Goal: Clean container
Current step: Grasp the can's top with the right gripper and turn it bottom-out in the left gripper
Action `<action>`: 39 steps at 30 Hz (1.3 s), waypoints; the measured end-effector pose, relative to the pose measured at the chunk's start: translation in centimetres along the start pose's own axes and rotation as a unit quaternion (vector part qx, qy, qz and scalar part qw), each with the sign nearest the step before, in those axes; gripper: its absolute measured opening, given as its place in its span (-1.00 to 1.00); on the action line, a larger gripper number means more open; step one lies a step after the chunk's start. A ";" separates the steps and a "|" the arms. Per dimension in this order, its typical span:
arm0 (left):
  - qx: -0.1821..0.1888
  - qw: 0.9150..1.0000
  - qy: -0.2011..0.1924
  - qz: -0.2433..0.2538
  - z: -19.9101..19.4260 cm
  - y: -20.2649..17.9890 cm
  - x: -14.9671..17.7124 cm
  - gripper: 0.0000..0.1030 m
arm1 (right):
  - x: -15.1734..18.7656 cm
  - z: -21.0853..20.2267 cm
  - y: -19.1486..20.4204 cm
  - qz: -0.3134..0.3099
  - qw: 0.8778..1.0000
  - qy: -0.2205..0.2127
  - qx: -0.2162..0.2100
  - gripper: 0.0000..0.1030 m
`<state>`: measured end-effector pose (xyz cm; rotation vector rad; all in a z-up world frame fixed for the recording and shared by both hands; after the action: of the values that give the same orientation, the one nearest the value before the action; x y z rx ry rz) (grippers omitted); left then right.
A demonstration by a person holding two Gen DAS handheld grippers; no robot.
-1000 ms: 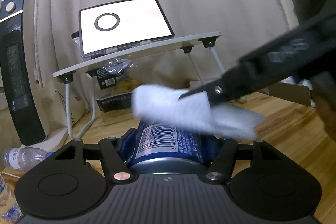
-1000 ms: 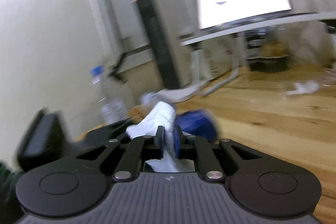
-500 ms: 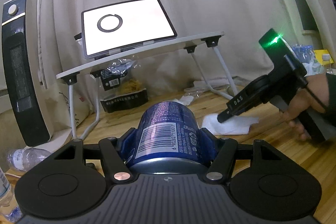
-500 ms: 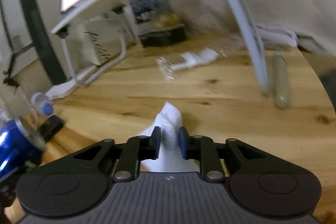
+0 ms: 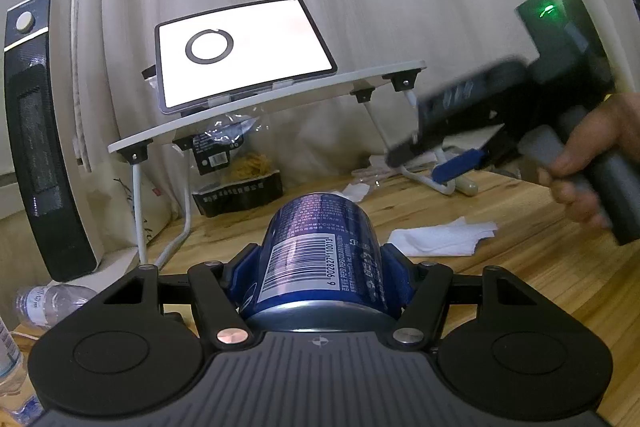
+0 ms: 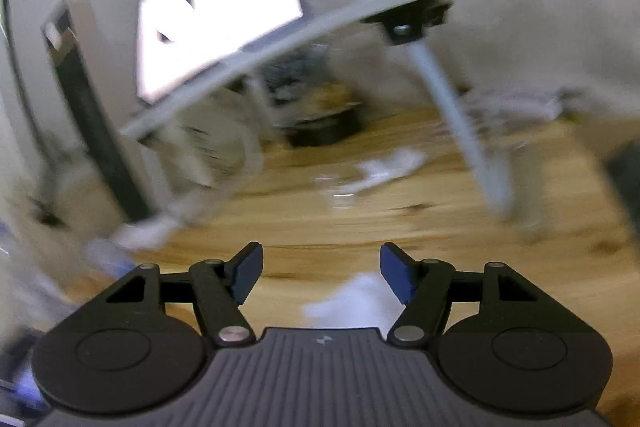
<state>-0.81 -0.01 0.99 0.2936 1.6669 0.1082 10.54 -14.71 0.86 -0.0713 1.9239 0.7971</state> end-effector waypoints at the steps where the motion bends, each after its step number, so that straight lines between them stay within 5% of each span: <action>1: -0.001 1.000 0.000 0.000 0.0 0.0 0.0 0.30 | 0.4 -0.3 0.2 0.047 0.998 0.009 -0.030 0.36; 5: -0.002 1.000 -0.001 0.007 0.0 -0.2 -0.1 0.30 | 3.5 -0.4 1.8 0.175 0.975 0.063 -0.119 0.39; 13: -0.030 0.999 -0.029 0.016 -1.3 -0.2 -0.5 0.30 | 6.9 0.6 6.1 0.222 0.949 0.113 -0.195 0.55; 18: -0.030 0.997 -0.048 0.047 -1.8 -1.1 -0.9 0.30 | 6.8 0.8 7.9 0.194 0.952 0.119 -0.206 0.41; 23: -0.005 0.998 -0.055 -0.043 -2.4 0.3 -1.3 0.59 | 6.9 0.2 7.7 0.190 0.953 0.093 -0.219 0.40; 28: 0.058 0.981 -0.039 -0.178 -2.2 2.2 -1.4 0.47 | 6.4 -0.3 6.1 0.240 0.937 0.065 -0.244 0.40; 29: 0.074 0.977 -0.038 -0.199 -2.1 2.3 -1.4 0.31 | 6.4 -0.4 6.1 0.242 0.936 0.065 -0.247 0.40; 31: 0.085 0.974 -0.036 -0.208 -2.1 2.3 -1.6 0.30 | 6.5 -0.5 6.1 0.244 0.934 0.065 -0.253 0.41; 35: 0.077 0.983 -0.031 -0.162 -1.8 1.7 -1.7 0.30 | 6.4 -0.6 5.9 0.250 0.932 0.064 -0.256 0.40; 39: 0.052 0.998 -0.033 -0.025 -1.6 -0.3 -1.5 0.30 | 6.5 -0.4 5.7 0.239 0.938 0.079 -0.238 0.47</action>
<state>-2.23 -0.49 2.59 0.3300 1.6166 -0.0248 4.85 -8.62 -1.54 0.0432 1.8783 1.6219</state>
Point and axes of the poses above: each gripper's, at about its wrist camera, not at the fingertips, and z roughly the way its jaws point, y to its left, x to its underside, the point moved 8 cm from there along z, roughly the way its jaws point, and after that the axes turned 5 degrees about -y, right-handed, at the moved point
